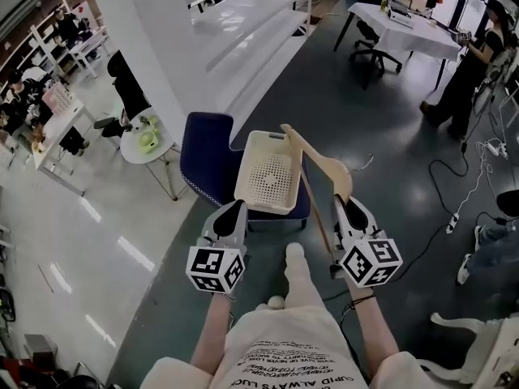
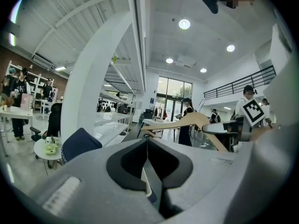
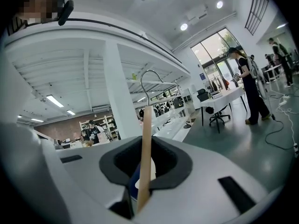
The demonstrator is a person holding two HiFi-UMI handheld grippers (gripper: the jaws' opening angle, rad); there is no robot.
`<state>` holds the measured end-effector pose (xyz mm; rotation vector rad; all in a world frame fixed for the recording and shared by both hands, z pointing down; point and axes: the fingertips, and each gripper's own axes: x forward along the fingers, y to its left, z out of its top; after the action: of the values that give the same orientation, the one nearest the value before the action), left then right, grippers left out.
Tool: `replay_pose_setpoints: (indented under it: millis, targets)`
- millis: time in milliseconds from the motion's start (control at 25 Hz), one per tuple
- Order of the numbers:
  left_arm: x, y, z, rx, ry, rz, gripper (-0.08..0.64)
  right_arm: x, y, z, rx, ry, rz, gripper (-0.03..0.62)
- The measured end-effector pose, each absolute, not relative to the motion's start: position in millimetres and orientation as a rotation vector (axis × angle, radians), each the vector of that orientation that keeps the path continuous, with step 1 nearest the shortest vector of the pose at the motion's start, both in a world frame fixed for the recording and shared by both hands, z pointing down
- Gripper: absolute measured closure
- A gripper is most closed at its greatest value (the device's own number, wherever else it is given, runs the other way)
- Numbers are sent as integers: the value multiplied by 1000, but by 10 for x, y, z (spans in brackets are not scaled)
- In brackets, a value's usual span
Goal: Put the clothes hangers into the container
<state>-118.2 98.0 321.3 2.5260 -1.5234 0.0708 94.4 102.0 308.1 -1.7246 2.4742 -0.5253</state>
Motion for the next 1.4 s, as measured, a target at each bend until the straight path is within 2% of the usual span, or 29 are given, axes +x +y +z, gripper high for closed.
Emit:
replay_pose_setpoints:
  millis: [640,1400]
  targets:
    - [-982,-407,3716,2346,-1559,184,537,1066,-574,3623,-1623,2565,-776,540]
    - [-839,-1245,5001,2037,-1479,274,537,773,-1644,5044,-1476,2625,-1258,538]
